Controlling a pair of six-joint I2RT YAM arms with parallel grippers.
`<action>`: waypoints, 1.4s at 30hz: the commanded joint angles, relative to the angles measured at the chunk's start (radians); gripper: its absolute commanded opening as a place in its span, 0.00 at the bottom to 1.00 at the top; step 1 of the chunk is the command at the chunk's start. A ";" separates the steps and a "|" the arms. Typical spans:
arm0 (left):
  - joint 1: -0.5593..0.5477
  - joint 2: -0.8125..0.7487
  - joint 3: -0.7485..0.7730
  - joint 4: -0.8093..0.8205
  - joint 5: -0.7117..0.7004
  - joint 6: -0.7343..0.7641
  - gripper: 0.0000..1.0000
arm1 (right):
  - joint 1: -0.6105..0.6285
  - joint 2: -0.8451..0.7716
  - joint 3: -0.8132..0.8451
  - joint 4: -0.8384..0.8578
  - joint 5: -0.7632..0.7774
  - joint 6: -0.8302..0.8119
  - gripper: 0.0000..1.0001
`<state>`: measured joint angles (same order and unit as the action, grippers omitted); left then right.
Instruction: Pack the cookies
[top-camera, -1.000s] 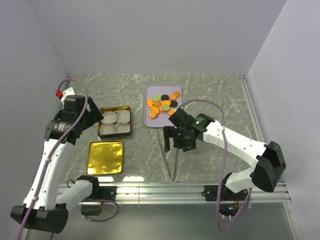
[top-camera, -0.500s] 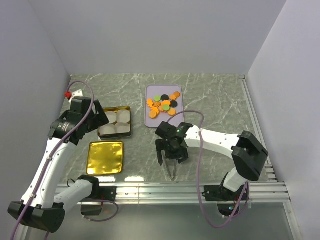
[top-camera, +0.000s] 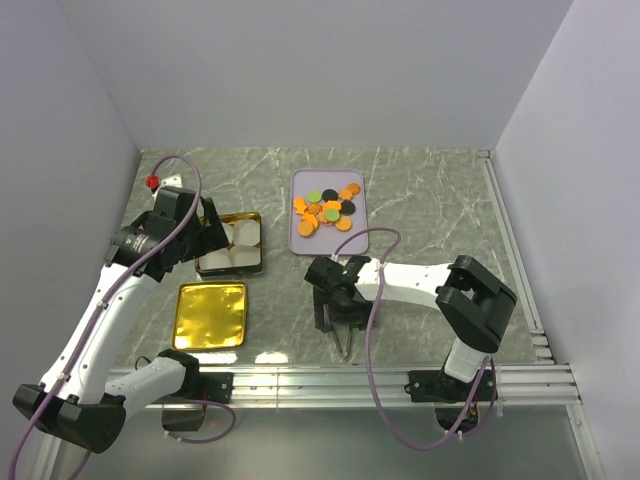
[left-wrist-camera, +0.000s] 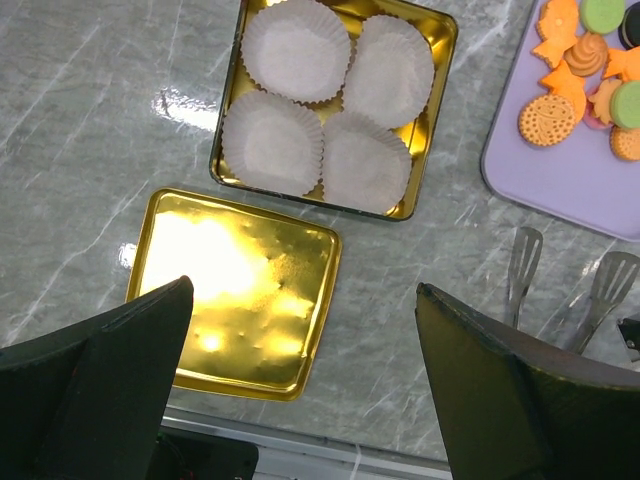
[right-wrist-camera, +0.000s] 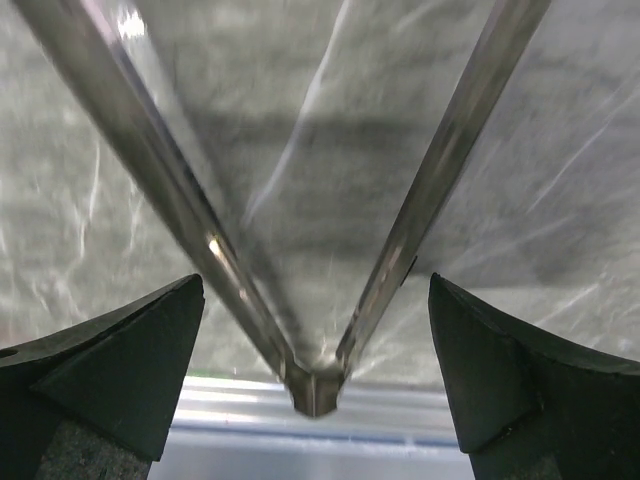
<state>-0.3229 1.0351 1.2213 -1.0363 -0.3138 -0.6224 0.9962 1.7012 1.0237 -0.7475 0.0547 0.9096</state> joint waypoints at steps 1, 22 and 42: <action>-0.010 -0.003 0.053 -0.019 -0.022 -0.010 0.99 | 0.002 0.005 0.010 0.051 0.105 0.031 0.99; -0.011 -0.055 0.064 -0.021 -0.031 -0.008 0.98 | -0.001 -0.049 0.064 -0.019 0.215 0.017 0.71; -0.011 -0.056 -0.040 0.137 0.042 -0.062 0.97 | -0.047 -0.328 0.438 -0.498 0.339 -0.018 0.68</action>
<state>-0.3309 0.9855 1.1835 -0.9619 -0.2928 -0.6701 0.9794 1.3705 1.3479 -1.1736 0.3309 0.9169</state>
